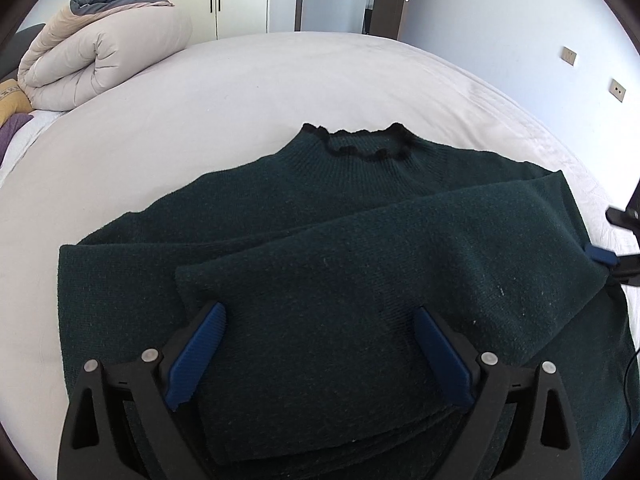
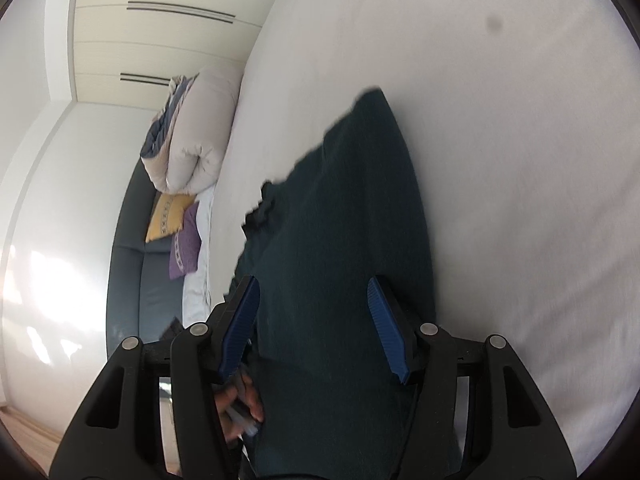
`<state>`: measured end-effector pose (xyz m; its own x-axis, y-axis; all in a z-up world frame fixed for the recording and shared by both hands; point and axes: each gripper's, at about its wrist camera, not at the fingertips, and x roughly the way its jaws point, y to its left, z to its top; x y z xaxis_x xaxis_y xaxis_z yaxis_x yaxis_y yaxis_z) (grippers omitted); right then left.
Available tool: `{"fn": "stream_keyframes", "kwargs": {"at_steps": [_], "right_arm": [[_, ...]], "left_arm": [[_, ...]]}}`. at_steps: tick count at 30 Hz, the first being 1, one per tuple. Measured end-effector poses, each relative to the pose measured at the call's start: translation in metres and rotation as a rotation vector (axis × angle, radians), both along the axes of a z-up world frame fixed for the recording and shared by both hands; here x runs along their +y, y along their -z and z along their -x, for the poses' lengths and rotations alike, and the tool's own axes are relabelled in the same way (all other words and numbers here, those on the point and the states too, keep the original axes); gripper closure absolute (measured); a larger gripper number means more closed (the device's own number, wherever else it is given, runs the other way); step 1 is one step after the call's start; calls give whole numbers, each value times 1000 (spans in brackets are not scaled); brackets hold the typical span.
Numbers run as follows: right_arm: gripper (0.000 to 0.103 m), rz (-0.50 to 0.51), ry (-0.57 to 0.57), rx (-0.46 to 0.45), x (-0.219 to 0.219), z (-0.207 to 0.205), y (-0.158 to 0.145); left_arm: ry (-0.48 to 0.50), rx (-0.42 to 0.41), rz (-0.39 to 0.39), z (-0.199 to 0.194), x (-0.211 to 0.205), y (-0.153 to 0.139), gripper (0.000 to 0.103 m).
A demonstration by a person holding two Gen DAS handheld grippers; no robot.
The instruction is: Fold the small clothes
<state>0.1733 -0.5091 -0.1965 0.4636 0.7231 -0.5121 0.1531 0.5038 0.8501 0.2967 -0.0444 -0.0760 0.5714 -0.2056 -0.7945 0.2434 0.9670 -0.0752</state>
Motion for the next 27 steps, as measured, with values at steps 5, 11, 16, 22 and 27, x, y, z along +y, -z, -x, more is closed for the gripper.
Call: {"fn": "stream_keyframes", "kwargs": {"at_steps": [5,11,16,22,27], "right_arm": [[48,-20,51,-3,-6,29,7],[44,32,100,-95,-5,102,-33],[44,199,28,-143,23,188,-53],[44,258,12,-138,29,267,-51],[44,286,26,-133,11,315,-54]], "left_arm": [[-23,27,63,26,15,-16,7],[-147,12,236,128,81,-34,6],[-292,47,293,218,140,-21,6],[-321,120,393,283,172,-6,6],[-272,156,438,305,172,-6,7]]}}
